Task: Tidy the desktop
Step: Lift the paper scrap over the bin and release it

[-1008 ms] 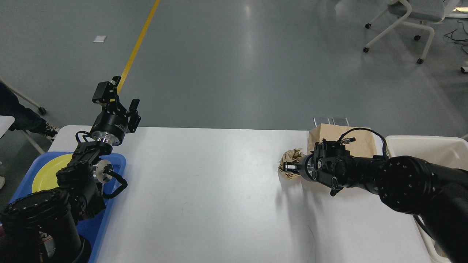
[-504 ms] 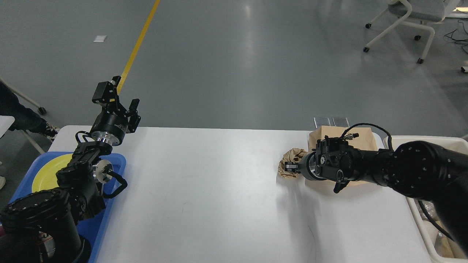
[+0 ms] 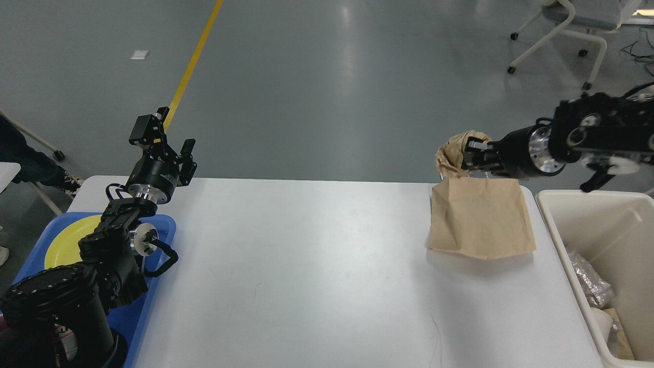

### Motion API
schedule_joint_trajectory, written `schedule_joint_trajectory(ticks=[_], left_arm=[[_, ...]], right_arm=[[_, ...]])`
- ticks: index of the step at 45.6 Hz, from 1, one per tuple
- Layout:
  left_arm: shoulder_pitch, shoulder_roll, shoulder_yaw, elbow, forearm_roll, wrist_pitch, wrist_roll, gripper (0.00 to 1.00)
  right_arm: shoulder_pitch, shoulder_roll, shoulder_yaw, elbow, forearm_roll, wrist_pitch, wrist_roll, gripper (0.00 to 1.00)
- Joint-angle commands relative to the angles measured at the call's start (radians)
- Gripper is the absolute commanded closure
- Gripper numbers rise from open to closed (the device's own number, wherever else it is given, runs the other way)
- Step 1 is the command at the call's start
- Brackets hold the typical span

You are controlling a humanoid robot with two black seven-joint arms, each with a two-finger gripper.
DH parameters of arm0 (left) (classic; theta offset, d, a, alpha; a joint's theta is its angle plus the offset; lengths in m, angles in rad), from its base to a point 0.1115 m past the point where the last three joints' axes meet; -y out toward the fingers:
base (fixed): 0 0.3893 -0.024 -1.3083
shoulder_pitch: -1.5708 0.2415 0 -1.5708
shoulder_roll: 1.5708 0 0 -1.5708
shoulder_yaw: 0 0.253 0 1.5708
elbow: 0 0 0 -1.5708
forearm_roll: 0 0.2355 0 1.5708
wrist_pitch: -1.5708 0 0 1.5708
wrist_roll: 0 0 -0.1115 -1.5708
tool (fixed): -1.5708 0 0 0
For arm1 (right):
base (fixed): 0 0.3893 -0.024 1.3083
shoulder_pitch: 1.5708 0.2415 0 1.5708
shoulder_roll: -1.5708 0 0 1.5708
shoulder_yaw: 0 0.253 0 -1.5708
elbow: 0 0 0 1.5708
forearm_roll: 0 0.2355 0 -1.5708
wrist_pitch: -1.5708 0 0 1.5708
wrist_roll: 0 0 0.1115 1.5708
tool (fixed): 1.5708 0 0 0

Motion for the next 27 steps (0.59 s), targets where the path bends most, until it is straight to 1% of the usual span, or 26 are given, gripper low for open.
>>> schedule_joint_trajectory(ticks=[1, 3, 6, 10, 17, 23, 24, 27], left_arm=[[0.0, 0.0, 0.0, 0.0, 0.0, -0.001, 0.0, 0.04], [0.0, 0.0, 0.0, 0.0, 0.0, 0.0, 0.0, 0.04], [0.0, 0.0, 0.0, 0.0, 0.0, 0.0, 0.0, 0.04], [0.0, 0.0, 0.0, 0.0, 0.0, 0.0, 0.0, 0.04], [0.0, 0.0, 0.0, 0.0, 0.0, -0.001, 0.0, 0.04], [0.0, 0.0, 0.0, 0.0, 0.0, -0.001, 0.0, 0.04], [0.0, 0.0, 0.0, 0.0, 0.0, 0.0, 0.0, 0.04], [0.0, 0.0, 0.0, 0.0, 0.0, 0.0, 0.0, 0.04]], right_arm=[[0.068, -0.083, -0.008, -0.009, -0.005, 0.043, -0.003, 1.0], [0.062, -0.095, -0.017, -0.027, -0.013, 0.037, -0.003, 1.0], [0.036, -0.102, -0.057, -0.096, -0.013, 0.028, -0.003, 1.0], [-0.054, -0.111, -0.114, -0.199, -0.001, 0.011, -0.003, 1.0], [-0.287, -0.21, -0.117, -0.349, 0.009, -0.087, -0.003, 1.0], [-0.565, -0.217, -0.107, -0.504, 0.009, -0.164, 0.002, 1.0], [-0.609, -0.215, -0.1, -0.529, 0.009, -0.17, 0.004, 0.97], [-0.726, -0.203, -0.07, -0.601, 0.007, -0.184, 0.004, 0.62]])
